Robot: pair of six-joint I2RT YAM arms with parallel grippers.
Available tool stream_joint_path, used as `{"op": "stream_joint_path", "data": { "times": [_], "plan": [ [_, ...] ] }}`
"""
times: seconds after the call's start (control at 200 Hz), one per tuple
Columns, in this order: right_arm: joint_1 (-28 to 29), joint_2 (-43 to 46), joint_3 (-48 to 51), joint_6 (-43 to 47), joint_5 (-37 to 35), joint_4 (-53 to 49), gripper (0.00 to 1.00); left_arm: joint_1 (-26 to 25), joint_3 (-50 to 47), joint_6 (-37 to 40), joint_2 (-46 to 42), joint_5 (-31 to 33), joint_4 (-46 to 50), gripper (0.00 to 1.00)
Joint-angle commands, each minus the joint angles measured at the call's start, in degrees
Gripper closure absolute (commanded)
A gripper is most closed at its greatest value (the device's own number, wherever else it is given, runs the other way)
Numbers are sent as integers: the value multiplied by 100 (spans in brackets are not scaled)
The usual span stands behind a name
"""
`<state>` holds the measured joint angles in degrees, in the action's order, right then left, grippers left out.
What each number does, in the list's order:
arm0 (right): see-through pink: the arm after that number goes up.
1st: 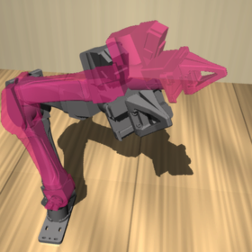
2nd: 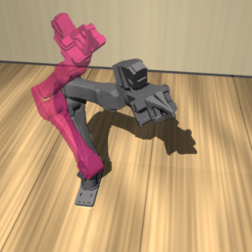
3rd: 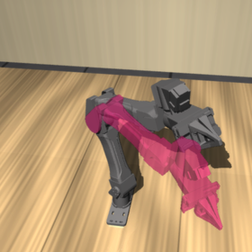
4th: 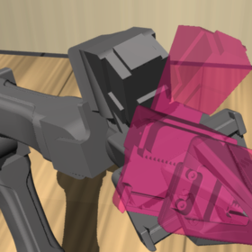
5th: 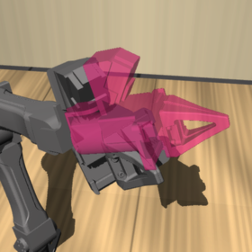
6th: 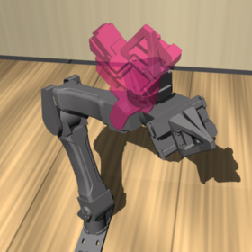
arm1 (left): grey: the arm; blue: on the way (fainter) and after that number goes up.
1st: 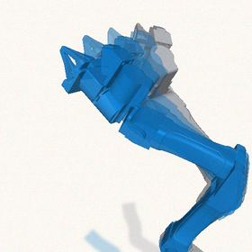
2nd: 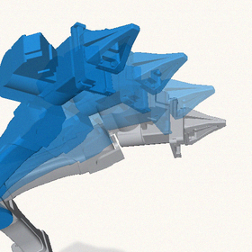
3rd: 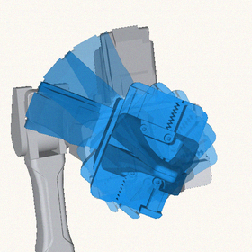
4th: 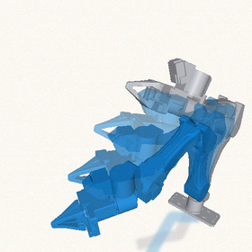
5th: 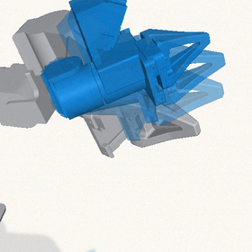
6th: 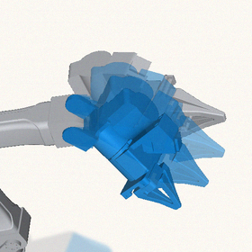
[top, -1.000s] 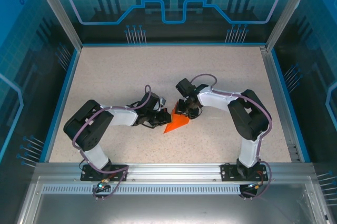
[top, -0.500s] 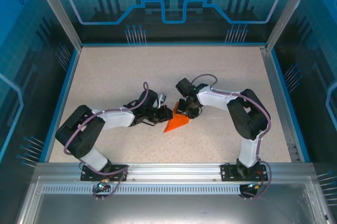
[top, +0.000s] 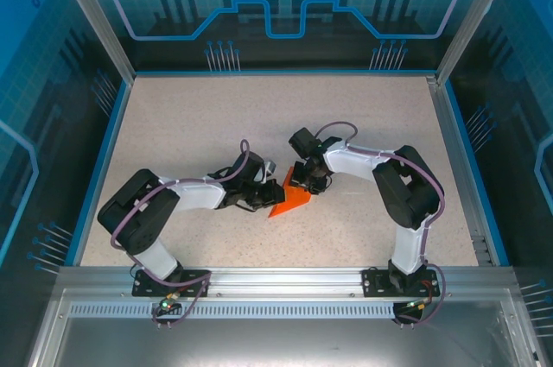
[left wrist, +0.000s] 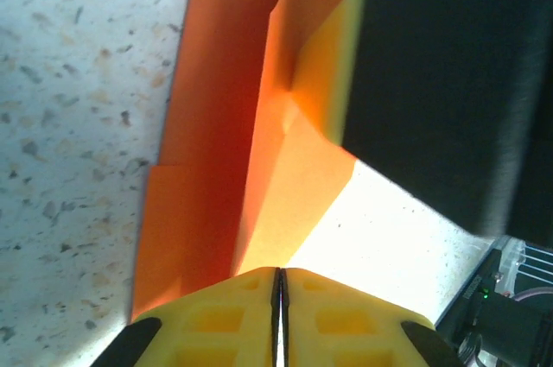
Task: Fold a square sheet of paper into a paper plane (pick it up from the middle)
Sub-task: Fourth fold the wing at the center of the table.
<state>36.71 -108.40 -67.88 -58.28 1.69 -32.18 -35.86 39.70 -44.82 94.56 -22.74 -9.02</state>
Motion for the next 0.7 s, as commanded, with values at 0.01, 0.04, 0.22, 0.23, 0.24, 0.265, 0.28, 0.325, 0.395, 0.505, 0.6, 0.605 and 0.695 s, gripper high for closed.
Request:
{"op": "stream_joint_path", "data": {
  "times": [0.01,0.04,0.22,0.23,0.24,0.265,0.28,0.325,0.395,0.505,0.6,0.605,0.695],
  "plan": [
    [-63,-436,325,-121,-98,-460,58,-27,71,140,88,154,286,90],
    [-66,-441,336,-128,-99,-456,58,-27,80,139,98,199,304,90],
    [-95,-445,411,-156,-108,-464,60,-17,88,109,141,297,333,92],
    [-101,-450,410,-157,-108,-464,60,-13,94,113,141,297,342,92],
    [-102,-451,414,-157,-108,-464,60,-17,93,113,146,297,344,92],
    [-101,-451,424,-157,-108,-471,60,-11,98,114,156,305,347,92],
    [-110,-454,431,-164,-108,-467,61,-4,96,114,158,312,347,92],
    [-124,-456,455,-174,-95,-456,61,-7,108,114,168,306,353,92],
    [-133,-453,468,-182,-94,-438,61,0,106,113,192,309,363,92],
    [-135,-454,468,-158,-74,-422,62,-5,117,118,220,314,380,93],
    [-137,-464,451,-115,-46,-421,61,-4,133,122,229,340,408,93],
    [-133,-472,451,-114,-46,-421,61,-6,129,122,229,345,409,93],
    [-138,-489,434,-63,-34,-420,60,7,123,111,231,358,427,94]
  ]
}}
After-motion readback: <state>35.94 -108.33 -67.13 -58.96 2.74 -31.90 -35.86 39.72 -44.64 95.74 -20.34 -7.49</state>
